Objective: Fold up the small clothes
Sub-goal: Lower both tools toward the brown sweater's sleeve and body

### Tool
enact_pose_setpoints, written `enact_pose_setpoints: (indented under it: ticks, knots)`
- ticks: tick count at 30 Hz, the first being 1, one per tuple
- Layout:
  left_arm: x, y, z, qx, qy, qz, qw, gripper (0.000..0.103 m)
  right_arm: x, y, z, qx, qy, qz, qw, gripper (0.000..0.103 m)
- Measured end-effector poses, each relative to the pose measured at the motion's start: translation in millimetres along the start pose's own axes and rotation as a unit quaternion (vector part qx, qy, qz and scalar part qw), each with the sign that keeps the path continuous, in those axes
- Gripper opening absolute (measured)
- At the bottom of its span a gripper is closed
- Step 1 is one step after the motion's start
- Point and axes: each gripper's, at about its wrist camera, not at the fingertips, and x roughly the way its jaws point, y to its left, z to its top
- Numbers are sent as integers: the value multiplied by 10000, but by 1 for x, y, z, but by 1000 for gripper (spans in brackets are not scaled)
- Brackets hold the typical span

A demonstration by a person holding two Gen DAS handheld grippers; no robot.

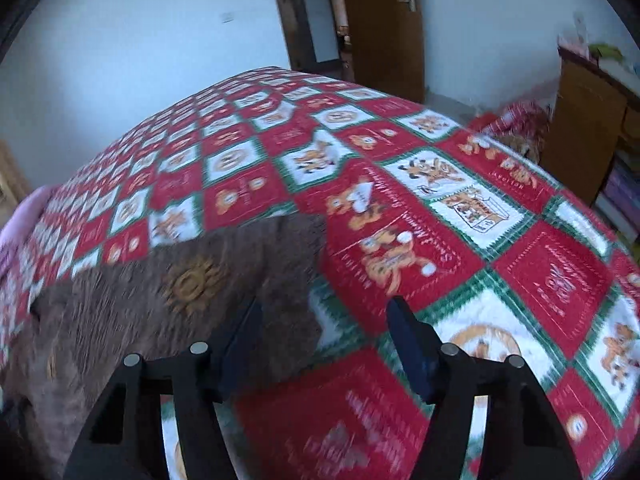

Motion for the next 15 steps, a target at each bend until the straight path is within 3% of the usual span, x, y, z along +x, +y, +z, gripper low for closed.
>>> enact_pose_setpoints:
  ticks: [5,6,7,10,15]
  knots:
    - [1,0,-1,-27,-1,-38,10000,103,17,2,5,77,110,436,9990,53]
    - [1,0,-2,-57,13,-61,10000,103,20,6,4,51,156,529,9985,45]
    - [2,2,-2,-104,34,-97,9999,103,24,11,1,-23,243,572,9981,30]
    - [4,5,-3,-235,79,-196,9995,103,30,24,-4,-326,391,386,9980,13]
    - [5,6,-2,-264,52,-253,9993,103,6,31,10,-340,58,283,9990,10]
